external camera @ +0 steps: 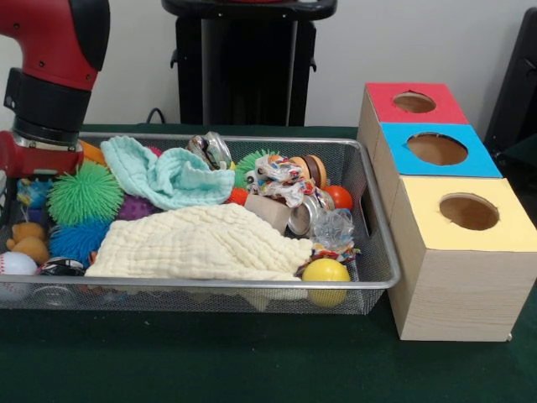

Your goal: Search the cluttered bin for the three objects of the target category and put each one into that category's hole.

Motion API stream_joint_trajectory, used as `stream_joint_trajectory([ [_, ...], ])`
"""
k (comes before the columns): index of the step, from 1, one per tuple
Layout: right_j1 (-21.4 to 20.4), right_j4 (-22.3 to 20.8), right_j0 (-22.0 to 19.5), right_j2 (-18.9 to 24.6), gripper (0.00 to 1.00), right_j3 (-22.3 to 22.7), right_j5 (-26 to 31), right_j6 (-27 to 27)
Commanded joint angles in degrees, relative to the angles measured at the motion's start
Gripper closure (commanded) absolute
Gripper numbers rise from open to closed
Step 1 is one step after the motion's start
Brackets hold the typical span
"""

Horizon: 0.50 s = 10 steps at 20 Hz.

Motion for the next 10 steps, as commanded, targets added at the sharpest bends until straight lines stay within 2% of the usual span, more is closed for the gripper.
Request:
stream_joint_trajectory([
  [1, 4.2, 1.9, -0.2, 0.5, 0.0, -1.1, -3.3, 9.1],
  [4, 4.6, 2.2, -0.7, 0.7, 0.0, -1.1, -4.4, 9.1],
  [10, 5.3, 2.0, -4.2, 4.5, 0.0, -0.3, -8.5, 8.2],
])
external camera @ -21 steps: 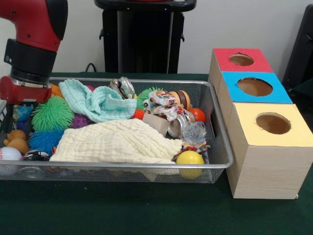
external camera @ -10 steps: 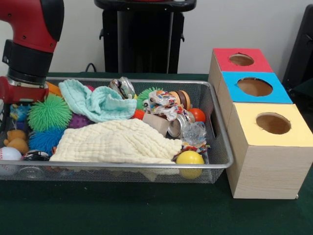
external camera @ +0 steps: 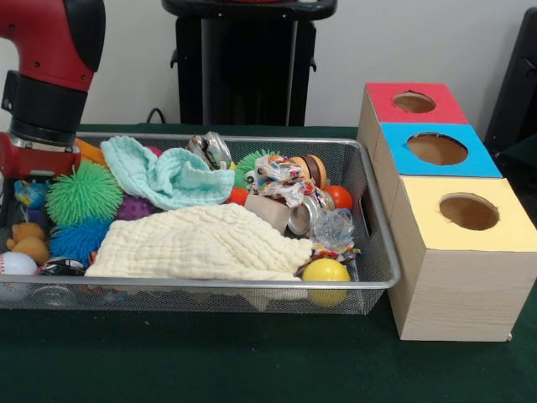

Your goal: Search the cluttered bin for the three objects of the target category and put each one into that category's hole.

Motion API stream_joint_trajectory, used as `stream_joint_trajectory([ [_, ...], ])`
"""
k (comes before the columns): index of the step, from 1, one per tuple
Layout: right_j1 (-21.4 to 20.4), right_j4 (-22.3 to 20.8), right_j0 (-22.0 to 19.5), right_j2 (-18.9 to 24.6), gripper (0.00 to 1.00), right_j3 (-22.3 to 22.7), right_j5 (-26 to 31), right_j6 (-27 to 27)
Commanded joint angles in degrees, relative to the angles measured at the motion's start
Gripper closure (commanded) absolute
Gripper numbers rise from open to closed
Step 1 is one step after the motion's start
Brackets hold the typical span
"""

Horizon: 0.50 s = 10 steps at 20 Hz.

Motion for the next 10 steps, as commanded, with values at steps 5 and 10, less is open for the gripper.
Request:
stream_joint_trajectory([
  [5, 4.0, 0.5, -4.4, 7.2, 0.0, 0.6, -7.1, 7.7],
  [10, 3.8, 0.5, -5.4, 8.4, 0.0, 1.1, -8.8, 8.1],
])
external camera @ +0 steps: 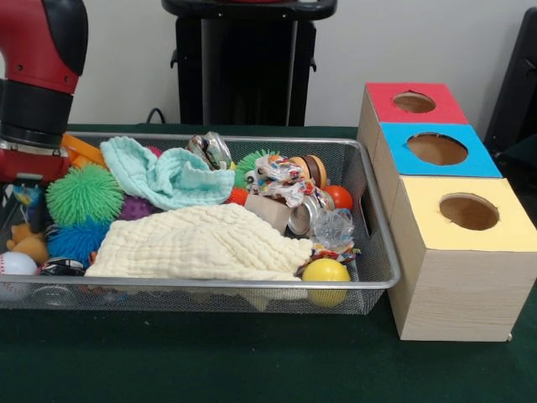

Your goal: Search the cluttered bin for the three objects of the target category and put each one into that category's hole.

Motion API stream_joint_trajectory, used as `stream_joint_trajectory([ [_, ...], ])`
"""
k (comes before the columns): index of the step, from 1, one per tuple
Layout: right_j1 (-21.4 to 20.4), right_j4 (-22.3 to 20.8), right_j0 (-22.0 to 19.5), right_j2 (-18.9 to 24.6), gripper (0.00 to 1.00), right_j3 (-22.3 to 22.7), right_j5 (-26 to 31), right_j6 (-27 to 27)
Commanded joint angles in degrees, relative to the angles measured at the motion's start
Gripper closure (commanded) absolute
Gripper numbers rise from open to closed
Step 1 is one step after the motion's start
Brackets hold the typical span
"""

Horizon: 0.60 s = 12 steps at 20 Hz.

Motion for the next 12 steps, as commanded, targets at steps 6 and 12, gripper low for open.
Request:
stream_joint_trajectory([
  [6, 2.2, 2.3, -0.4, 6.2, 0.0, 1.1, -1.5, 8.4],
  [12, 0.3, 7.5, -2.4, 9.4, 0.0, 4.9, 3.5, 8.4],
])
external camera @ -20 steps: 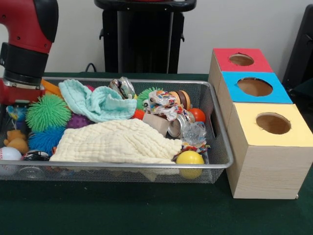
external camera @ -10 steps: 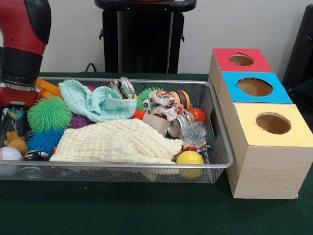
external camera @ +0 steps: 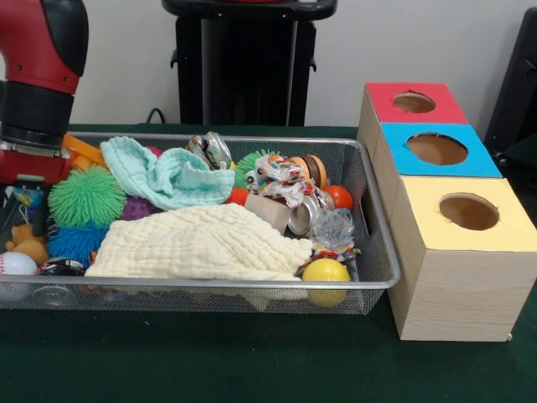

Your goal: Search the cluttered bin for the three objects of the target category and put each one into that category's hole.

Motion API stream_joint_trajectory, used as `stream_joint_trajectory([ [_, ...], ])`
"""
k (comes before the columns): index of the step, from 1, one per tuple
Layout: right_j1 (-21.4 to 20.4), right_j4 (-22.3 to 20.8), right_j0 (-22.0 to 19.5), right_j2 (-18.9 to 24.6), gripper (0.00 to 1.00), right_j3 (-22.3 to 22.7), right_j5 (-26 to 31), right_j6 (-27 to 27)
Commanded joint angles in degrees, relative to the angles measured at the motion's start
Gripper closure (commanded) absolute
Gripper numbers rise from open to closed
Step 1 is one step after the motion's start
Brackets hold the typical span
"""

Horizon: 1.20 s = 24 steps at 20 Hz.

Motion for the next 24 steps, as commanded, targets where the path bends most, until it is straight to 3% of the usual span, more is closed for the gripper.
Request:
stream_joint_trajectory([
  [1, 0.0, 6.0, -2.0, 8.9, 0.0, 5.0, 5.0, 8.4],
  [10, -3.3, 11.1, 1.2, 6.3, 0.0, 6.8, 8.6, 6.5],
  [18, -2.9, 13.9, 3.1, 4.0, 0.0, 7.0, 9.5, 7.0],
  [24, -2.0, 12.8, 5.7, 0.0, 0.0, 6.1, 7.9, 6.8],
])
